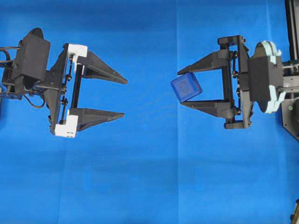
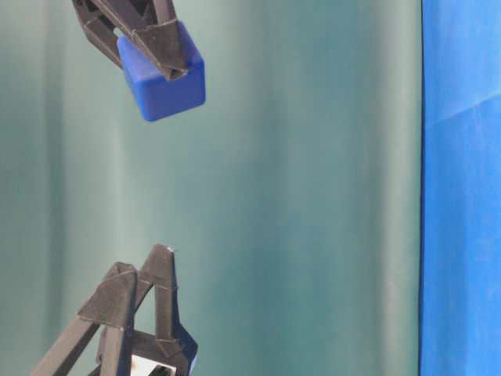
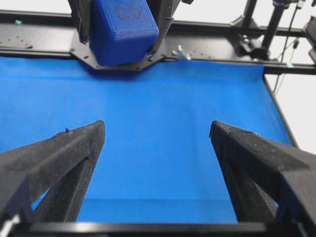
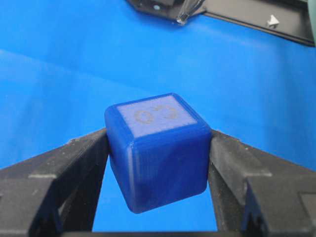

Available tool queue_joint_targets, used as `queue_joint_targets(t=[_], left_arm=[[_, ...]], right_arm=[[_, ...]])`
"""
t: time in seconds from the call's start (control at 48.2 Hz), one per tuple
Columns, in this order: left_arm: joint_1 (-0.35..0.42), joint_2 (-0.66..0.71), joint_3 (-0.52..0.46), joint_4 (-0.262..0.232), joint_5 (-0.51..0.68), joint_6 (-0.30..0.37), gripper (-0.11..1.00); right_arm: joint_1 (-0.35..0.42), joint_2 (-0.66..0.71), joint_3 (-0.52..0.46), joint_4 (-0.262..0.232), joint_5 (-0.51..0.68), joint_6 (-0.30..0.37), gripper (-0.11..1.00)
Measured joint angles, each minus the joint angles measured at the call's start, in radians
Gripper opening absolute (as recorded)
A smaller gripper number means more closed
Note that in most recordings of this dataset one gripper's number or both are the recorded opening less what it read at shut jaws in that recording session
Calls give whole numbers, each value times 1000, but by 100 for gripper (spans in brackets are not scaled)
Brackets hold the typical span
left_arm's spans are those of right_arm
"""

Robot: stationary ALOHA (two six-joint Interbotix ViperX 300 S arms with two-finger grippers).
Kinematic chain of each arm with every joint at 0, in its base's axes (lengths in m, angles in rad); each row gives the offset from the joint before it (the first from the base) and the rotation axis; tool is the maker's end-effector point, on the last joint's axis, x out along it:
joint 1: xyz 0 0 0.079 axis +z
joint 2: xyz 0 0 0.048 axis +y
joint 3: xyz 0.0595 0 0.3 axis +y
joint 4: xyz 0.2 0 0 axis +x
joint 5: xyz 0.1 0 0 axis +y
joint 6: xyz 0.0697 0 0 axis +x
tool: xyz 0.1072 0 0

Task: Handover the blue block to the right arm after grasping it with the left arm, then place it in the designated position.
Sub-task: 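Pull the cube away from the left gripper with the right gripper, then lower the held cube toward the table center with the right gripper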

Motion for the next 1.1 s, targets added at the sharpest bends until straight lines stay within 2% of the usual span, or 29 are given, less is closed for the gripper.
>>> queue_joint_targets(t=[0.332, 0.705, 1.099], left_arm=[[0, 0, -2, 2, 0, 0, 92], [0, 2, -5, 2, 0, 0, 92], [0, 2, -5, 0, 0, -6, 92]], right_arm=[[0, 2, 0, 2, 40, 8, 44], [52, 0, 0, 8, 301, 8, 44], [58, 0, 0, 8, 307, 8, 44]])
